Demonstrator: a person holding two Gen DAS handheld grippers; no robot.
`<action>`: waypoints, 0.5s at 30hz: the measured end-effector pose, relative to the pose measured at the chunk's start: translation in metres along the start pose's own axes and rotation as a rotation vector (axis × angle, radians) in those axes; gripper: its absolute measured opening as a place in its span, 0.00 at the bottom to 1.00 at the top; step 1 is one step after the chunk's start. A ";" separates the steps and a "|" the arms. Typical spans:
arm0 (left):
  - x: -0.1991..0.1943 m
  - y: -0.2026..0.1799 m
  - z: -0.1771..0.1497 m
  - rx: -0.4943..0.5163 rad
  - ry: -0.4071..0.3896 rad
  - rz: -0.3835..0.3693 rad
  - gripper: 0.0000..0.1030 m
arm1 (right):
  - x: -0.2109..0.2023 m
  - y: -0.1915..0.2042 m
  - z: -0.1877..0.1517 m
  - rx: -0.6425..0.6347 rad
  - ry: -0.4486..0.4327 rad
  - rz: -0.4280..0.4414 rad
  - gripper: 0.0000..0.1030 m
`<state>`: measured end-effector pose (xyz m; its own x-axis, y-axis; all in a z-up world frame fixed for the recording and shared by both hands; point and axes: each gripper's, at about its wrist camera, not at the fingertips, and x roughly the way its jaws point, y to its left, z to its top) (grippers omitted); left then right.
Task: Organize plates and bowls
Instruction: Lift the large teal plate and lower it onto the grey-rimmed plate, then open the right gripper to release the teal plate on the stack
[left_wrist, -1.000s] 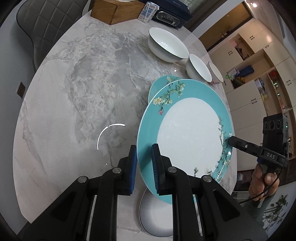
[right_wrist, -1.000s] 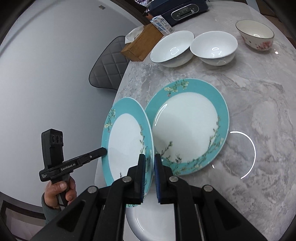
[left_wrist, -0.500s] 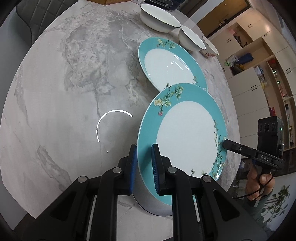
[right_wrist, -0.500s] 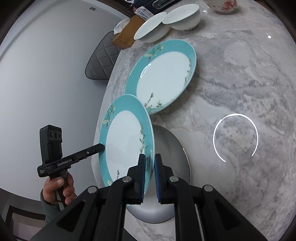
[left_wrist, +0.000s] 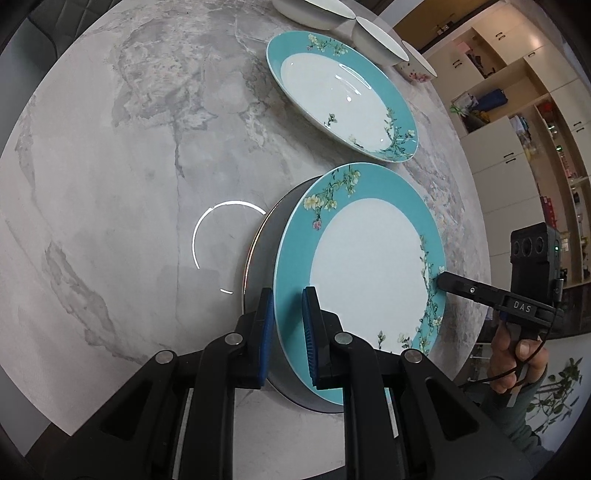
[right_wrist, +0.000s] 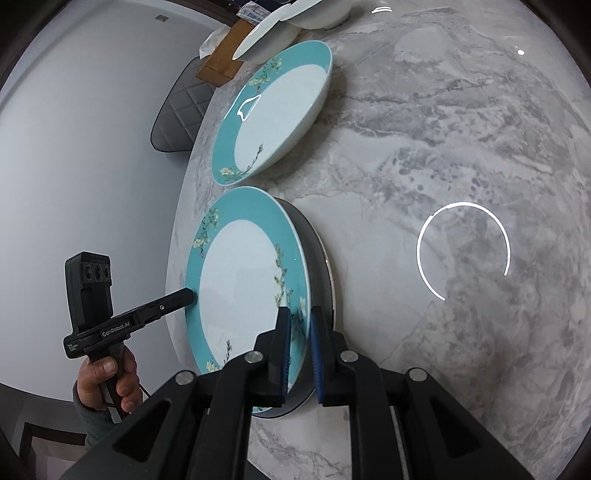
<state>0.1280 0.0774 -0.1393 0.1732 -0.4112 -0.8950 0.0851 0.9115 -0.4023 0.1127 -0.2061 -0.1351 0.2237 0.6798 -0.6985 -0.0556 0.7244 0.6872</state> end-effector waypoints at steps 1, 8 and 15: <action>0.002 0.000 0.001 0.002 0.004 0.002 0.13 | 0.000 0.000 0.001 0.001 0.000 -0.003 0.13; -0.005 0.000 0.009 0.001 0.008 0.001 0.13 | 0.001 0.003 0.000 -0.006 -0.005 -0.007 0.14; -0.006 -0.005 0.006 0.017 0.008 0.022 0.13 | 0.002 0.012 -0.005 -0.039 -0.024 -0.023 0.13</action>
<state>0.1329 0.0756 -0.1310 0.1672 -0.3908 -0.9051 0.0981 0.9201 -0.3792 0.1075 -0.1959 -0.1292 0.2486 0.6603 -0.7086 -0.0884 0.7440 0.6623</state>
